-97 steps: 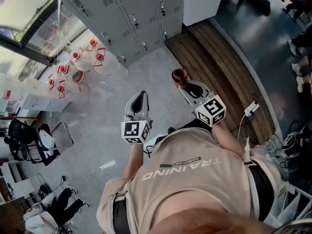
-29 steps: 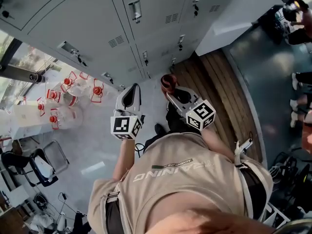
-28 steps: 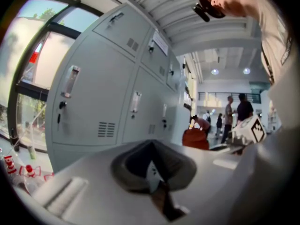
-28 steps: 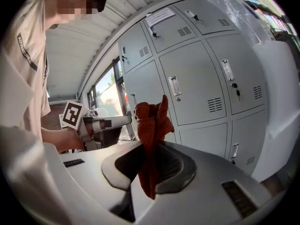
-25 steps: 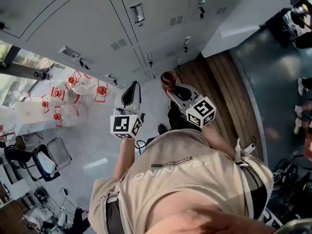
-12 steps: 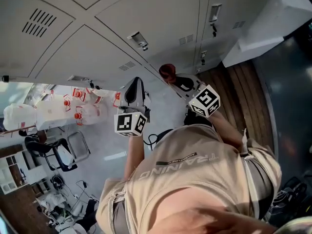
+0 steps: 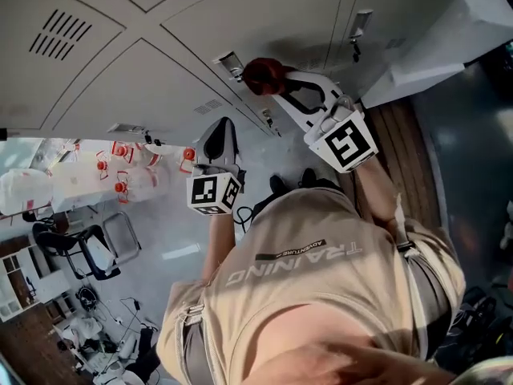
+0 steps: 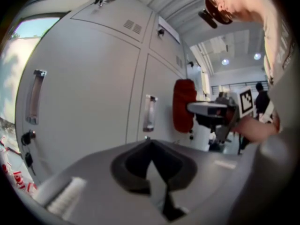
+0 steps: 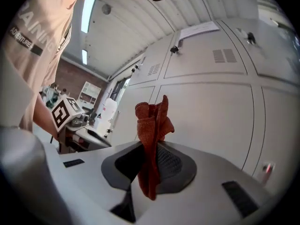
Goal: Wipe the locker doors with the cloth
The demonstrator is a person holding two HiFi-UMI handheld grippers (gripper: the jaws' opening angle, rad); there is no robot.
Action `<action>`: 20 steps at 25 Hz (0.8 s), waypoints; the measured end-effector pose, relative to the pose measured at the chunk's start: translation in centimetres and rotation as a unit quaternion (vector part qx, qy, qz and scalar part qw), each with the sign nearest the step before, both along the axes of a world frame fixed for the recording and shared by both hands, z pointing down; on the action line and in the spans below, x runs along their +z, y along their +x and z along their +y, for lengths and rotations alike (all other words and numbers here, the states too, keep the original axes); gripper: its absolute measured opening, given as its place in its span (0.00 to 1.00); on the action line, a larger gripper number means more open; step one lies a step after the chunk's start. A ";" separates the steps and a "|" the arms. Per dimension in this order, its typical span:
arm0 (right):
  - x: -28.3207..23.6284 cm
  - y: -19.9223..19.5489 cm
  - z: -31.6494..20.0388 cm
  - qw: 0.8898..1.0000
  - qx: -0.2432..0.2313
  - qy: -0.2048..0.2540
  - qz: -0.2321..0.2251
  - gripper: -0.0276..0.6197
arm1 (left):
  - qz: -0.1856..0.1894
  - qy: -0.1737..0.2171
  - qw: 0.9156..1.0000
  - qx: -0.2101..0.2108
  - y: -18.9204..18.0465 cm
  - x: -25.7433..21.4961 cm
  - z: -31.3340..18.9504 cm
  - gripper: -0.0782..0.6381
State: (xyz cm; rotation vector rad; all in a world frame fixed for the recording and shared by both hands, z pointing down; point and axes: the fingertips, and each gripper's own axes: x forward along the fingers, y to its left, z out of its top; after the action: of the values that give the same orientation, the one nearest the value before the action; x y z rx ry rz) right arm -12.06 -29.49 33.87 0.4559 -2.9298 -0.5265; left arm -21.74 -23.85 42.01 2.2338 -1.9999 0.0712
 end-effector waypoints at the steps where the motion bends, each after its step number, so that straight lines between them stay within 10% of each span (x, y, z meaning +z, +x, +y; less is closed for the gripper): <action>1: -1.7 -0.3 -0.2 0.999 0.012 0.037 0.015 0.12 | 0.001 0.000 1.000 0.005 -0.1 0.0 0.0 0.12; 5: -8.1 -2.0 -0.1 0.970 0.078 0.216 0.074 0.12 | 0.004 0.010 1.000 0.022 -0.6 -0.6 0.2 0.12; 10: -14.9 -4.2 0.4 0.903 0.158 0.383 0.112 0.12 | 0.011 0.031 0.999 0.041 -1.1 -1.2 1.0 0.12; 17: -17.2 -7.1 -0.8 0.811 0.242 0.501 0.179 0.12 | 0.012 0.036 0.999 0.040 -3.0 -0.8 3.2 0.12; 20: -15.8 -7.7 -1.2 0.804 0.246 0.506 0.194 0.12 | 0.029 0.035 0.998 0.031 -4.1 -0.1 3.5 0.12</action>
State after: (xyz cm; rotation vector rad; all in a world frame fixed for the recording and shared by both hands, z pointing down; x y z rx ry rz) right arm -19.81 -30.73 18.11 0.9994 -1.7891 -1.7951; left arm -25.79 -20.33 41.86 2.3141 -1.9322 -0.0571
